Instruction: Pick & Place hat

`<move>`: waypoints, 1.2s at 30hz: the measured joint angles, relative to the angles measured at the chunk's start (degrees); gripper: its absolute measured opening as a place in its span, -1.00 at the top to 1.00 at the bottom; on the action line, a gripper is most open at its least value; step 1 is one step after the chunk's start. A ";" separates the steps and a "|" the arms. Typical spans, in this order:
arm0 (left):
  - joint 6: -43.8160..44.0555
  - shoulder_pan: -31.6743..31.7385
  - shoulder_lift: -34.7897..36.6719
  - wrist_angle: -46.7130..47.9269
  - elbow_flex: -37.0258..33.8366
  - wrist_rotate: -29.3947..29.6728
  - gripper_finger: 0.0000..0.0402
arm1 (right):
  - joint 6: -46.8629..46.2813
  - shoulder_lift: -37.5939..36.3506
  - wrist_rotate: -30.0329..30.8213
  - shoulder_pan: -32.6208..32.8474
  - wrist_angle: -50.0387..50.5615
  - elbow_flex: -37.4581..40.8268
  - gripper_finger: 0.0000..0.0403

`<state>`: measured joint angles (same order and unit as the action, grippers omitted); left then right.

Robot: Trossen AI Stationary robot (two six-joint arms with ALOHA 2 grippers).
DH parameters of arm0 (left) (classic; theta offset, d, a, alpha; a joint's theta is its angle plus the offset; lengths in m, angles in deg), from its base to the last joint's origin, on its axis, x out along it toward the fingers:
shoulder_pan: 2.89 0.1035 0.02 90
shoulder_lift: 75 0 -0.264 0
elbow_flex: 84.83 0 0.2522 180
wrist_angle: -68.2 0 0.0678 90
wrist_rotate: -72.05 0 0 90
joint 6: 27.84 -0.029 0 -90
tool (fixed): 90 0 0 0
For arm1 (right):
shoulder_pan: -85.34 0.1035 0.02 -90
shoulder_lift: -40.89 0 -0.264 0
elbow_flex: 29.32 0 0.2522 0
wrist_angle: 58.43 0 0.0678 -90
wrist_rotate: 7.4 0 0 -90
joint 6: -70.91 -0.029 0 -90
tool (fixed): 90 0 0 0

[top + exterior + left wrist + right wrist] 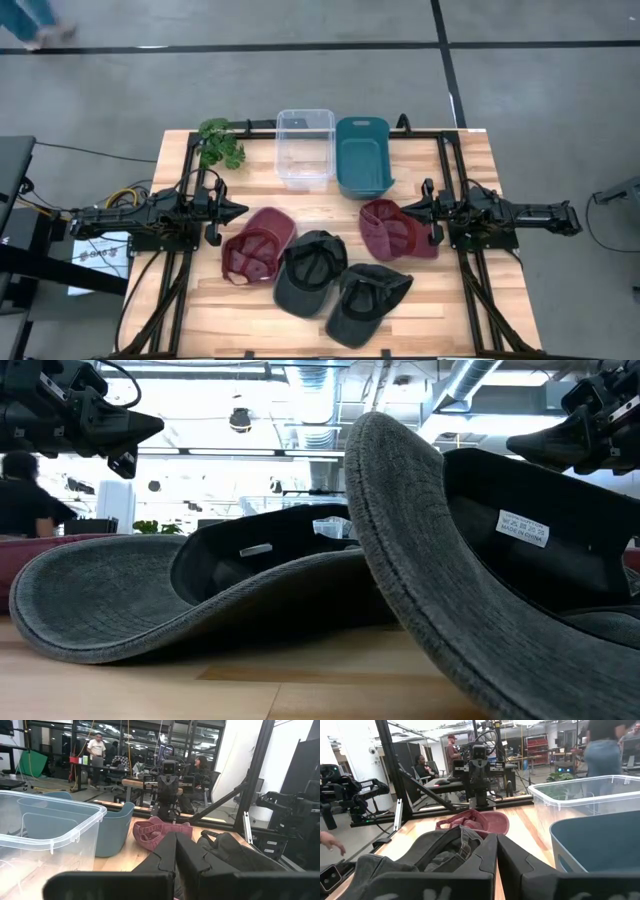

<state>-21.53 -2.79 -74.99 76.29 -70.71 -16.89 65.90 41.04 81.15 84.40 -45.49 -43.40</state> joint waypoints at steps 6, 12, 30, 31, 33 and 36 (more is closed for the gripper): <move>0.00 -0.01 0.00 0.00 -0.01 0.00 0.96 | 0.00 0.00 0.00 -0.01 -0.02 0.02 0.98; 0.00 -0.02 0.00 0.00 0.00 0.01 0.96 | 0.01 0.00 0.00 0.00 0.00 0.01 0.98; 0.00 0.00 0.00 0.00 0.00 0.01 0.96 | 0.58 0.01 0.02 -0.01 -0.13 0.00 0.98; 0.00 -0.01 0.00 0.00 -0.02 0.02 0.96 | 1.24 0.02 0.07 -0.01 -0.63 0.00 0.98; 0.00 -0.02 0.00 0.00 -0.02 0.00 0.96 | 2.24 0.02 0.04 -0.01 -3.24 0.00 0.98; 0.00 0.00 0.00 0.00 0.00 0.01 0.96 | 1.57 0.00 0.04 0.03 -6.11 0.02 0.98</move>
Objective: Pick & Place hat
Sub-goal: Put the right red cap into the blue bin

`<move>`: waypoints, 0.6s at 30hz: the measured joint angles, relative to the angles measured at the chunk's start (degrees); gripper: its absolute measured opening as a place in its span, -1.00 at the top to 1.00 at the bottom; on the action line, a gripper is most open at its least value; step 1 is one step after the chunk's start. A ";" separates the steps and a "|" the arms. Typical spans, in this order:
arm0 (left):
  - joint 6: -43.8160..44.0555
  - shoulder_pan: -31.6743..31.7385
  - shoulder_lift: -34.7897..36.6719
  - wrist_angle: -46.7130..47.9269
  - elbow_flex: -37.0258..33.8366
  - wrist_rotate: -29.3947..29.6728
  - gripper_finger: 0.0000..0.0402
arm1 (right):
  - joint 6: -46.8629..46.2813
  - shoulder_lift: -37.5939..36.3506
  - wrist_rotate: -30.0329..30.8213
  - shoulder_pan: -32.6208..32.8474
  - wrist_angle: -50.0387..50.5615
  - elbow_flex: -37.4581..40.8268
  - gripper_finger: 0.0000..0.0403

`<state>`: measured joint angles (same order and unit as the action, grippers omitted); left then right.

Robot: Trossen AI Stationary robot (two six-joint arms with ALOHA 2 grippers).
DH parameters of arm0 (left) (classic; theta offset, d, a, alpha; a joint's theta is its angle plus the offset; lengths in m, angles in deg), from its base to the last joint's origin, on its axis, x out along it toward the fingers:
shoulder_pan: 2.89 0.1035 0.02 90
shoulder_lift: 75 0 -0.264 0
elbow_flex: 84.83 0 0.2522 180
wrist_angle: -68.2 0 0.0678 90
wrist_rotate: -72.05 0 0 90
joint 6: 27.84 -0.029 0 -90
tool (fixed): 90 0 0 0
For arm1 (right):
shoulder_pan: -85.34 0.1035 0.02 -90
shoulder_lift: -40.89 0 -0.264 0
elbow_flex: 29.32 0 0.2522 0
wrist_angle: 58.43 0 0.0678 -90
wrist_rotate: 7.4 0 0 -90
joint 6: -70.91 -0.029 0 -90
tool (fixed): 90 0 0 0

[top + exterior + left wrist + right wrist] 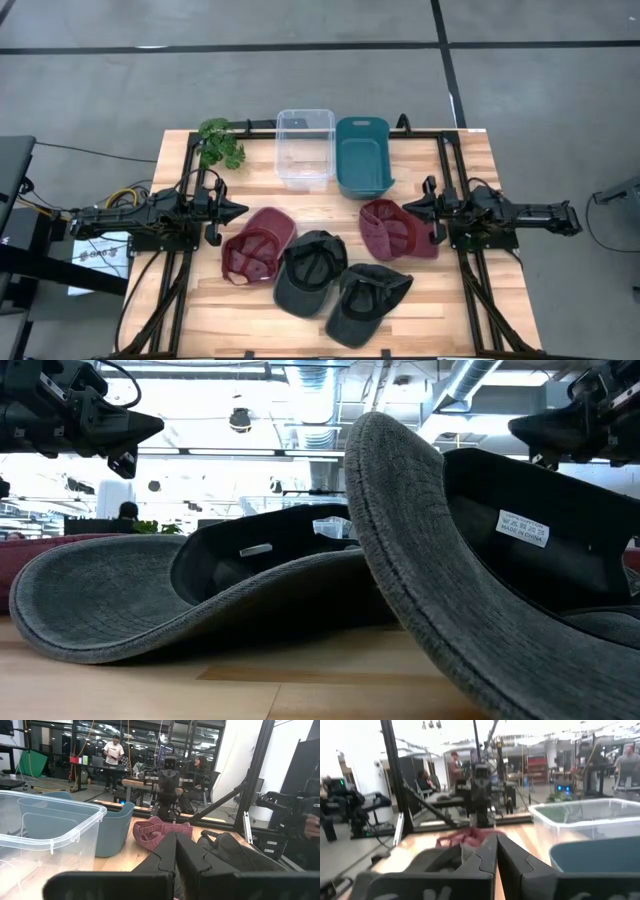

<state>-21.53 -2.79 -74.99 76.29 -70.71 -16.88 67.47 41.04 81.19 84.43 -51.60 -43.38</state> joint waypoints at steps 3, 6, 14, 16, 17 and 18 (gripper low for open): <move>0.00 -0.02 0.00 0.00 0.00 0.00 0.96 | 0.45 0.00 -0.02 0.18 -1.22 -0.02 0.98; 0.00 -0.02 0.00 0.00 -0.02 0.01 0.96 | 3.52 0.00 -0.02 0.14 -1.84 0.00 0.98; 0.00 0.00 0.00 0.00 0.00 -0.01 0.96 | 4.87 0.45 -0.13 0.12 0.92 -0.02 0.98; 0.00 -0.02 0.00 0.00 0.00 0.01 0.96 | 3.27 1.16 -0.13 0.13 2.54 -0.01 0.98; 0.00 -0.01 0.00 0.00 0.00 -0.01 0.96 | 2.19 1.69 -0.13 0.13 3.31 -0.02 0.98; 0.00 -0.01 0.00 -0.02 -0.01 -0.02 0.96 | 1.60 2.24 -0.12 0.14 4.13 -0.02 0.98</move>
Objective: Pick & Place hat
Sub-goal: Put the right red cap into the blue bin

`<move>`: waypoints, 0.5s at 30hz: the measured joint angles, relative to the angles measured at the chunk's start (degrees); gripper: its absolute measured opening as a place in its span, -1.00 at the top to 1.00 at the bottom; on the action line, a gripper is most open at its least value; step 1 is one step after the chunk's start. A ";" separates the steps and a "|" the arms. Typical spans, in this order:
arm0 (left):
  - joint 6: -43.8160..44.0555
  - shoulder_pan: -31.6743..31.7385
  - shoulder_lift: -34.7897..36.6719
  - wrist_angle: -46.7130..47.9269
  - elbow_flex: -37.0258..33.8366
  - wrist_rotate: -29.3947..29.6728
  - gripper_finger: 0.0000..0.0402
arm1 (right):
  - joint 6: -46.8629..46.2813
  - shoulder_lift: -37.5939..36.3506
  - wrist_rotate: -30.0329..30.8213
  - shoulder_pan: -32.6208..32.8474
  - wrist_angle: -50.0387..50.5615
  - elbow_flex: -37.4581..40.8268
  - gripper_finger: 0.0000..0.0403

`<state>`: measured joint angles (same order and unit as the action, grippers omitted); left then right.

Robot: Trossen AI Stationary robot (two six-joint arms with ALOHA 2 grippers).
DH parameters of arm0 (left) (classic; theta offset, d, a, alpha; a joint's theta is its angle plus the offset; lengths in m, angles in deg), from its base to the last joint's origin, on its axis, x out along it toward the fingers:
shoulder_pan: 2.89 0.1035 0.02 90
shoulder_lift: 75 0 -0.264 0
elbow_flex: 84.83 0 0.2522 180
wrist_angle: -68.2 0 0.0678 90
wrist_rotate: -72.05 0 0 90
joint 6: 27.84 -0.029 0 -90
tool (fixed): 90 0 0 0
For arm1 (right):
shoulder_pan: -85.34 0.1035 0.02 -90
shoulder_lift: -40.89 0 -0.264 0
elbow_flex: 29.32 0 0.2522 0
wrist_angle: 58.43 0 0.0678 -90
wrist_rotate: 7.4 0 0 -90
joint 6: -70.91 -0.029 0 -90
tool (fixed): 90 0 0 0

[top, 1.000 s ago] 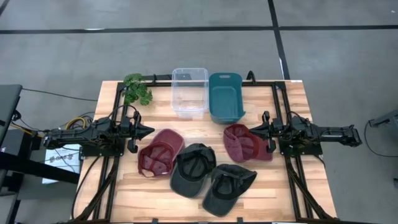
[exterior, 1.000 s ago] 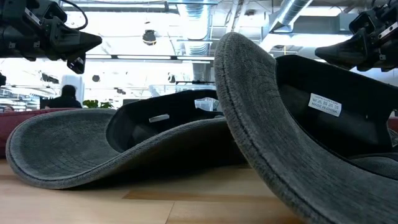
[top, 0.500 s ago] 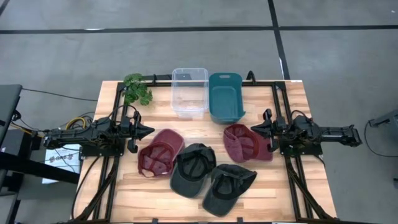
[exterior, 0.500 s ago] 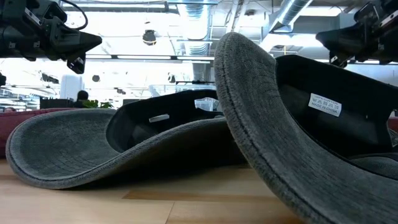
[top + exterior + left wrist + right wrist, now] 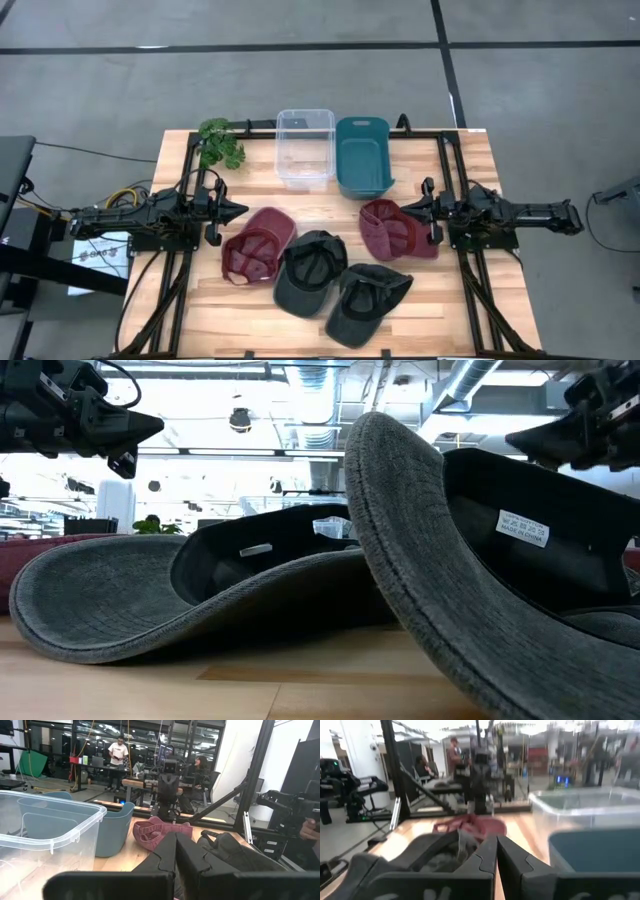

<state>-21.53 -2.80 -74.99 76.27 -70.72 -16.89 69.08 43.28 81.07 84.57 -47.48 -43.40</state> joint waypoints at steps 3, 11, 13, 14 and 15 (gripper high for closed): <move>0.00 -0.01 0.00 -0.14 0.01 0.01 0.96 | -0.20 1.81 0.00 0.00 1.12 0.00 0.98; 0.00 -0.01 0.00 -0.40 0.01 0.00 0.96 | 5.78 8.47 0.04 0.00 2.34 -2.87 0.98; 0.00 0.01 0.00 -0.40 0.01 0.00 0.96 | 5.80 10.44 0.43 0.00 2.87 -3.32 0.96; 0.00 0.00 0.00 -0.41 0.01 0.02 0.96 | 5.83 11.40 1.16 0.00 3.20 -3.37 0.95; 0.00 0.01 0.00 -0.44 0.01 0.01 0.96 | 6.07 12.27 2.38 0.00 3.47 -3.60 0.92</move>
<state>-21.53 -2.79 -74.99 75.83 -70.71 -16.88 75.15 55.54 83.44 84.57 -44.01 -47.00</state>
